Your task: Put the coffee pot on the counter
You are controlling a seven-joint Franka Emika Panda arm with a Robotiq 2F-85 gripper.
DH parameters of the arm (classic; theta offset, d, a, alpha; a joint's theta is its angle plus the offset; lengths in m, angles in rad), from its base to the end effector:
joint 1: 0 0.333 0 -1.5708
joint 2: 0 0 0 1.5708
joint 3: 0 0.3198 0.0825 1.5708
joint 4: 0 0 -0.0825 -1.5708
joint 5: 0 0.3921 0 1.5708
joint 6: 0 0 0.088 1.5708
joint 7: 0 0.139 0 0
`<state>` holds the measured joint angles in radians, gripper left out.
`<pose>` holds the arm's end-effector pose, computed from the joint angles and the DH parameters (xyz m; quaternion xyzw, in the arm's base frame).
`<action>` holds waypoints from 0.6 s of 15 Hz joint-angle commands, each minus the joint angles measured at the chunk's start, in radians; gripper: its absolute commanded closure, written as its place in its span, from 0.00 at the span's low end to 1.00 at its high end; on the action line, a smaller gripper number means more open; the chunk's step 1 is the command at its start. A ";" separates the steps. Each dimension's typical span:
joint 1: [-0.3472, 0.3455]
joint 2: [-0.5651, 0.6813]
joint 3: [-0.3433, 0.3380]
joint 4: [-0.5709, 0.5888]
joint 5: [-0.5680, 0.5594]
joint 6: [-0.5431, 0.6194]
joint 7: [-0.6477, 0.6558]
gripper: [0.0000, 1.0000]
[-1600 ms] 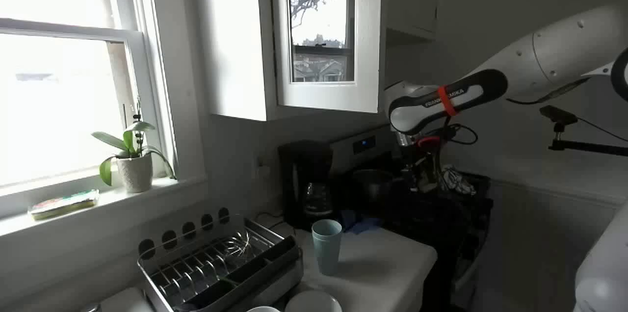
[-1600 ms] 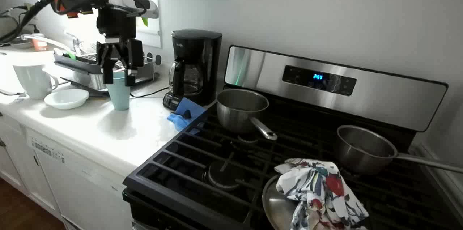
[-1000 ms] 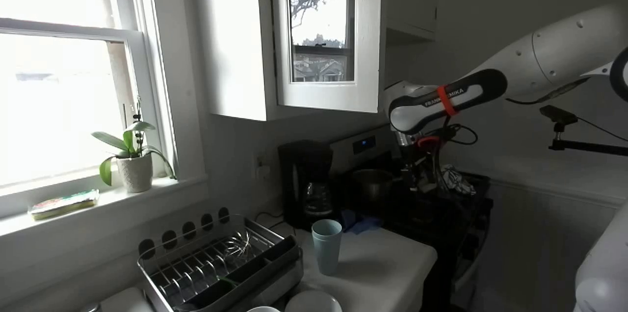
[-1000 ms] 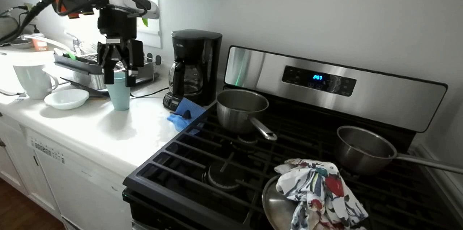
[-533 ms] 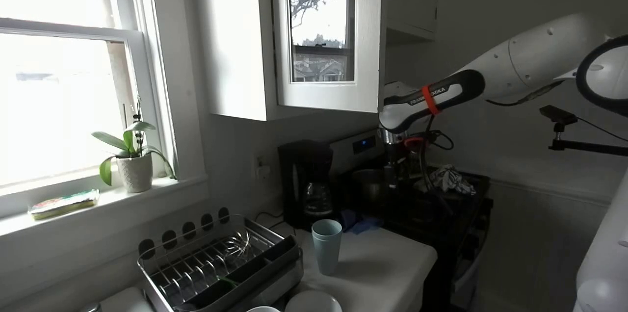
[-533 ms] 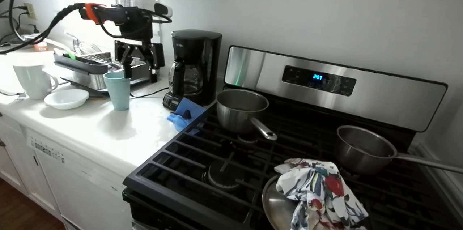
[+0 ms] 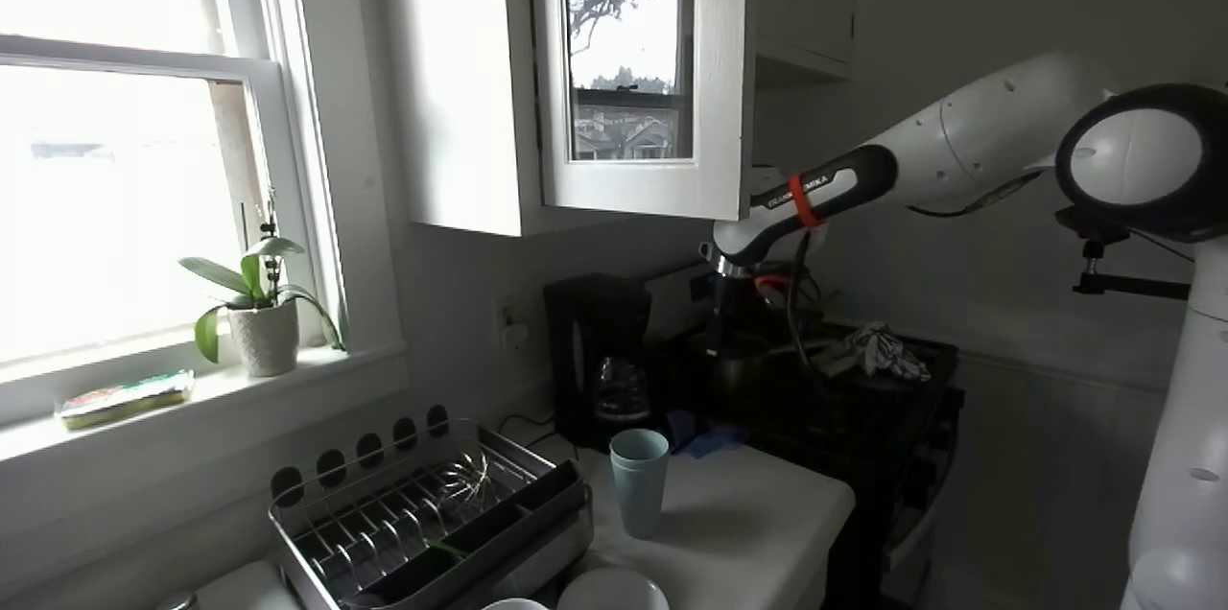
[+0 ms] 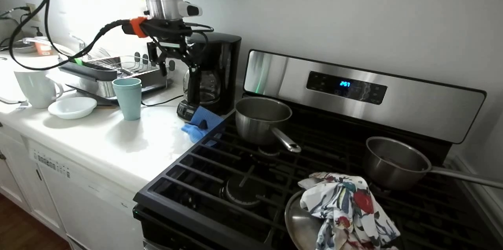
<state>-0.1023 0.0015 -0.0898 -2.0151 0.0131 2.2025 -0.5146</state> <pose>0.5739 -0.1108 0.4377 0.9833 0.1565 0.0890 0.0269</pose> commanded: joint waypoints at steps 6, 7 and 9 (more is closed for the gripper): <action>-0.009 0.180 0.044 0.184 0.209 0.016 -0.258 0.00; -0.013 0.193 0.049 0.200 0.219 -0.002 -0.259 0.00; -0.008 0.164 0.049 0.154 0.181 0.026 -0.223 0.00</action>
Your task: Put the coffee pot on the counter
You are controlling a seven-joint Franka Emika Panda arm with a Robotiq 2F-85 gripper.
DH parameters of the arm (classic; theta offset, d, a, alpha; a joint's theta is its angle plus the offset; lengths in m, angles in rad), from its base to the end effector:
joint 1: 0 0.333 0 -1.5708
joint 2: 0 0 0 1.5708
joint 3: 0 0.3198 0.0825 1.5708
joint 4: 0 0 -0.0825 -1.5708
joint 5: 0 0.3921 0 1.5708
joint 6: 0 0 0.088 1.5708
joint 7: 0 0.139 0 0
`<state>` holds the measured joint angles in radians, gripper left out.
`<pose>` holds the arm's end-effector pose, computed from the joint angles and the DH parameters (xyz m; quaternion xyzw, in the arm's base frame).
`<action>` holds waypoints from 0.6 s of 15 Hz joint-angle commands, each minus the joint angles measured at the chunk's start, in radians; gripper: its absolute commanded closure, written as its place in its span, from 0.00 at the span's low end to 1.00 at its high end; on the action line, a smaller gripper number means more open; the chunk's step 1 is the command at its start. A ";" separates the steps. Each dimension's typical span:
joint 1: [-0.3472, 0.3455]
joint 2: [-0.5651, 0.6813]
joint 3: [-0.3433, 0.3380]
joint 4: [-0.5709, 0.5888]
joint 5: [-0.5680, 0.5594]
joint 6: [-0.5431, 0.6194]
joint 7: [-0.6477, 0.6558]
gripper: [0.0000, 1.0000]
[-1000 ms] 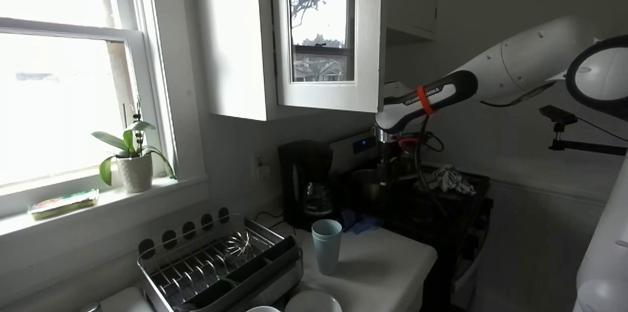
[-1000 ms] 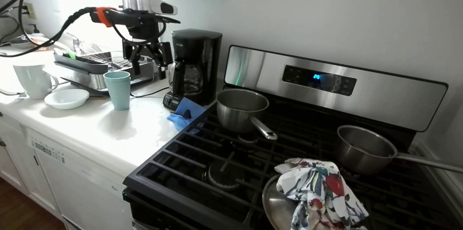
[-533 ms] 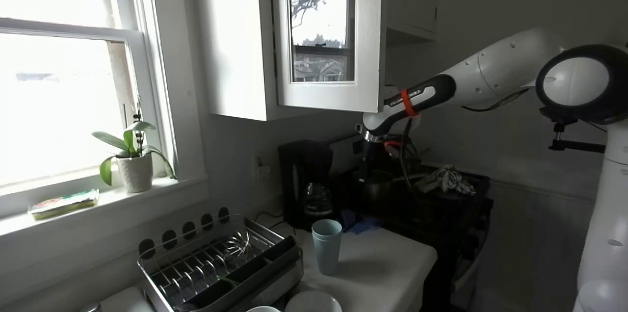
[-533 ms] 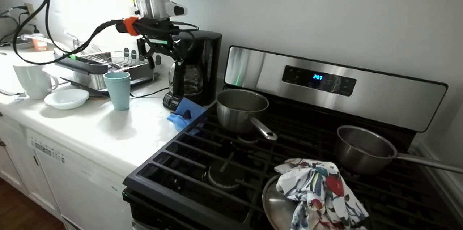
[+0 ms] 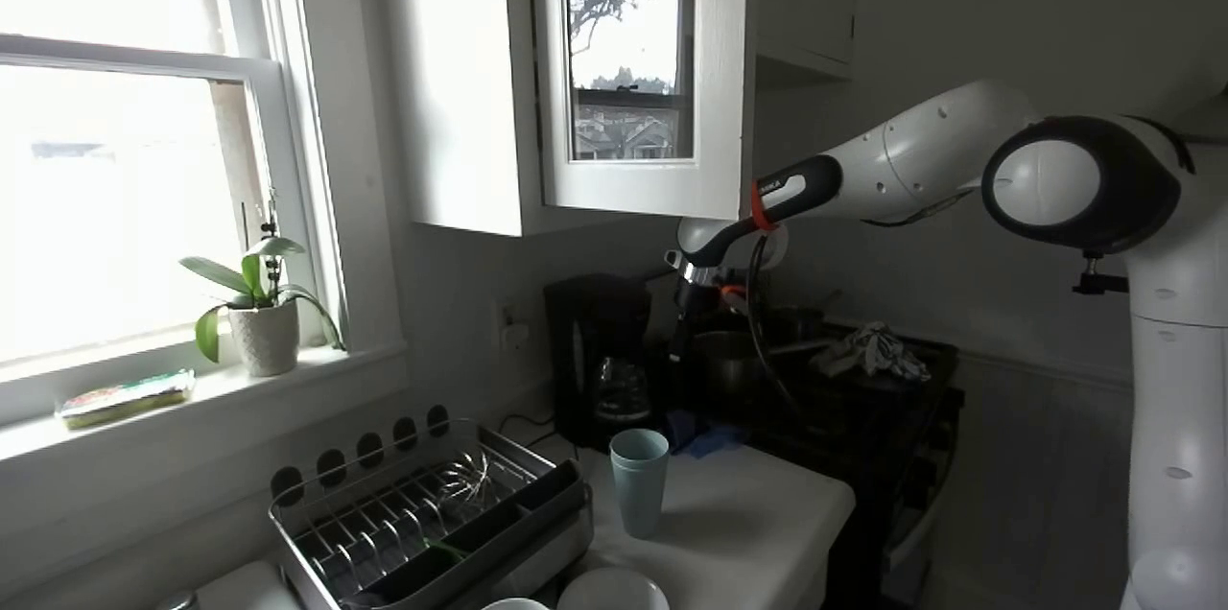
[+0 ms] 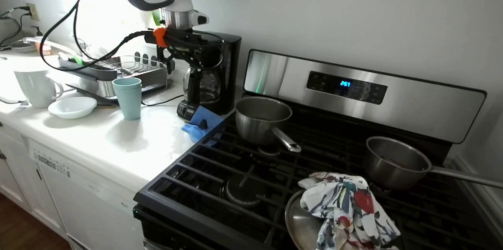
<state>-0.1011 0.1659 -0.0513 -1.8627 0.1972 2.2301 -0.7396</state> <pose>0.6313 -0.0847 0.4179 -0.9629 -0.2374 -0.1248 0.0283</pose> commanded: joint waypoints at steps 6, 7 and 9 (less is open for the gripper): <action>-0.014 0.020 0.014 0.019 0.010 0.012 -0.003 0.00; -0.014 0.021 0.013 0.016 0.012 0.026 -0.002 0.00; -0.024 0.029 0.013 0.020 0.034 0.037 -0.015 0.00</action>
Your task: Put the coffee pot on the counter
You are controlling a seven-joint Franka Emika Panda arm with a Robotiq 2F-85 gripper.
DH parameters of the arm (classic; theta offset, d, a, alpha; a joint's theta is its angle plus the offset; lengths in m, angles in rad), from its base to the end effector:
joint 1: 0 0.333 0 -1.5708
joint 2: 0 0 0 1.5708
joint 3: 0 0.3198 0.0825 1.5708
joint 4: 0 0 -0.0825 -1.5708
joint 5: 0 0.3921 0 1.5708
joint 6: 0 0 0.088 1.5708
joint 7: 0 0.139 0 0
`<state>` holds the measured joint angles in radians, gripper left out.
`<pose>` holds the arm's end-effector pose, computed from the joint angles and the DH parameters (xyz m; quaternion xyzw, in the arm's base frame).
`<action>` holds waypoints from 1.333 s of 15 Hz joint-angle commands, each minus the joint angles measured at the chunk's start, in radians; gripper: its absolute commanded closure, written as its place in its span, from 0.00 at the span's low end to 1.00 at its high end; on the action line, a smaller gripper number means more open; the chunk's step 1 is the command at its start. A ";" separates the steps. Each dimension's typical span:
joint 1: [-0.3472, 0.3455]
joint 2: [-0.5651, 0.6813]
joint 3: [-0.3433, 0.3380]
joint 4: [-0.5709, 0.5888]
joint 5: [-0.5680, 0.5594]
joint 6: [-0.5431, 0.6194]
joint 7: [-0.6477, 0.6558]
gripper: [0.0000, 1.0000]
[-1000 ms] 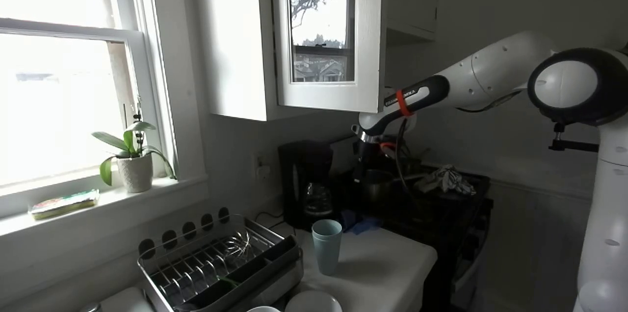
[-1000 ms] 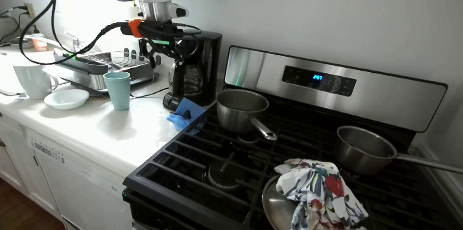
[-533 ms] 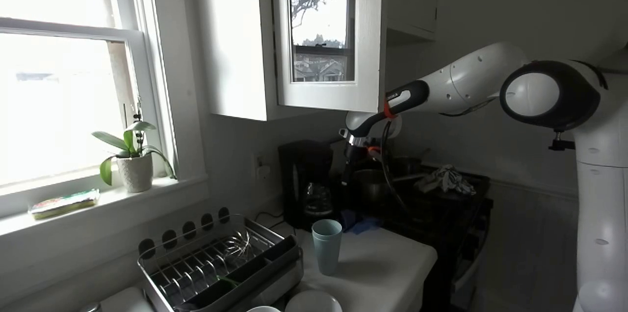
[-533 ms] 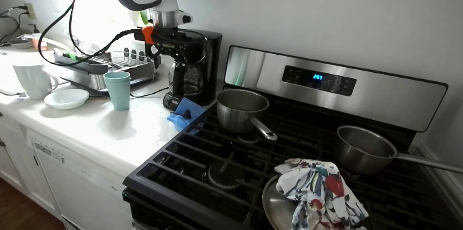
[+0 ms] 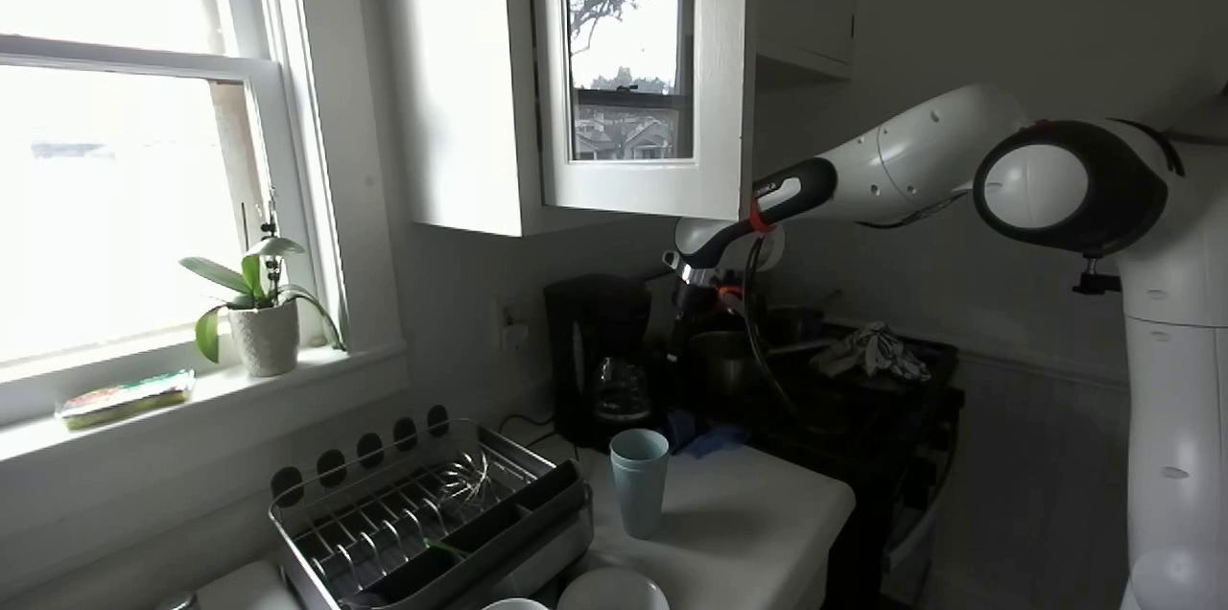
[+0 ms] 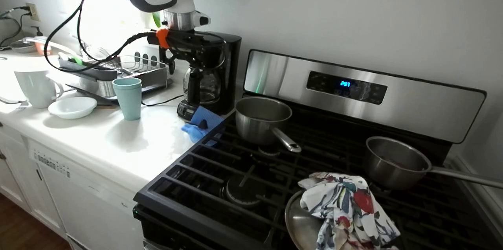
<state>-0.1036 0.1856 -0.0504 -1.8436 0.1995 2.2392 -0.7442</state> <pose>0.6380 -0.0867 0.4160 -0.9623 -0.2379 -0.1288 0.0263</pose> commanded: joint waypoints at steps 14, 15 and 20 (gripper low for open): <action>-0.045 0.042 0.029 -0.022 0.157 0.182 -0.003 0.01; -0.046 0.047 0.034 -0.023 0.168 0.194 -0.007 0.00; -0.048 0.067 0.047 -0.026 0.176 0.238 0.001 0.30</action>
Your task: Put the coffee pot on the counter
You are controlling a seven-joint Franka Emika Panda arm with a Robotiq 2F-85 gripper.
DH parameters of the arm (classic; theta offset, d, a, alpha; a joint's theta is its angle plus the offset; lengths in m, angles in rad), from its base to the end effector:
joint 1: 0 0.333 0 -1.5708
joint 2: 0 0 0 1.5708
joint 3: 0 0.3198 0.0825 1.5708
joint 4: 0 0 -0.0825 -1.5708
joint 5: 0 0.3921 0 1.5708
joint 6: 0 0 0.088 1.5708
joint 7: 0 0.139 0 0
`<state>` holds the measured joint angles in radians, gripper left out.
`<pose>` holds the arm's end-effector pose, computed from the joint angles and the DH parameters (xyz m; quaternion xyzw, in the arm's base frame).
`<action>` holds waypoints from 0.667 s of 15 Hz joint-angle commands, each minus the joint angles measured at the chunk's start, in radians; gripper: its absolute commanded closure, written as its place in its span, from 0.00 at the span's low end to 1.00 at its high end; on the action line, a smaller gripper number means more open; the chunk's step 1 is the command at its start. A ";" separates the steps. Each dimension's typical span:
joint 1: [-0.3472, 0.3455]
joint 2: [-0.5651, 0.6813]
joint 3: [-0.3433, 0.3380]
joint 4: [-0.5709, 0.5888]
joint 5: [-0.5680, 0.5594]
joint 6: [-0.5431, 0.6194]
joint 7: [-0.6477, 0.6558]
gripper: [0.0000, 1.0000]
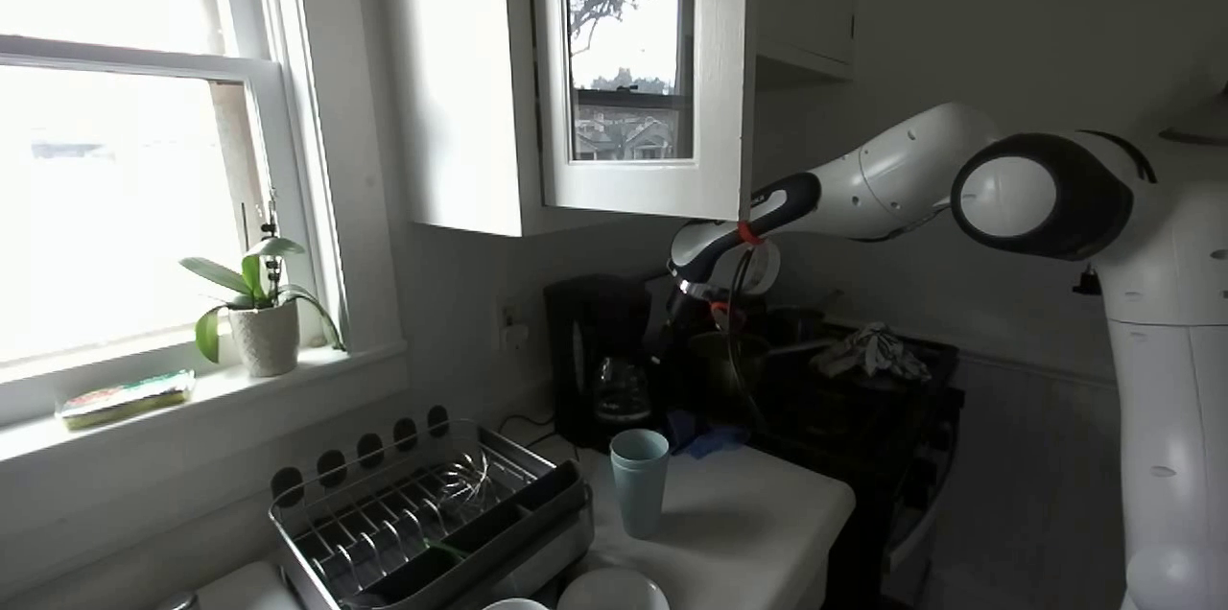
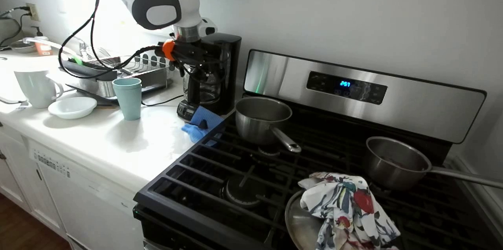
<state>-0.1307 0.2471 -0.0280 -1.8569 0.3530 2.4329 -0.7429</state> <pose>0.6598 -0.0963 0.3928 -0.9627 -0.1727 -0.2026 0.0478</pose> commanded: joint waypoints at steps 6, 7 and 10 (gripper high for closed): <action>-0.033 0.010 0.025 -0.014 0.009 0.079 0.007 0.73; -0.037 0.008 0.027 -0.013 0.014 0.076 -0.001 0.81; -0.041 0.011 0.028 -0.011 0.012 0.072 -0.001 0.92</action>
<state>-0.1493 0.2615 -0.0206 -1.8573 0.3532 2.4831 -0.7410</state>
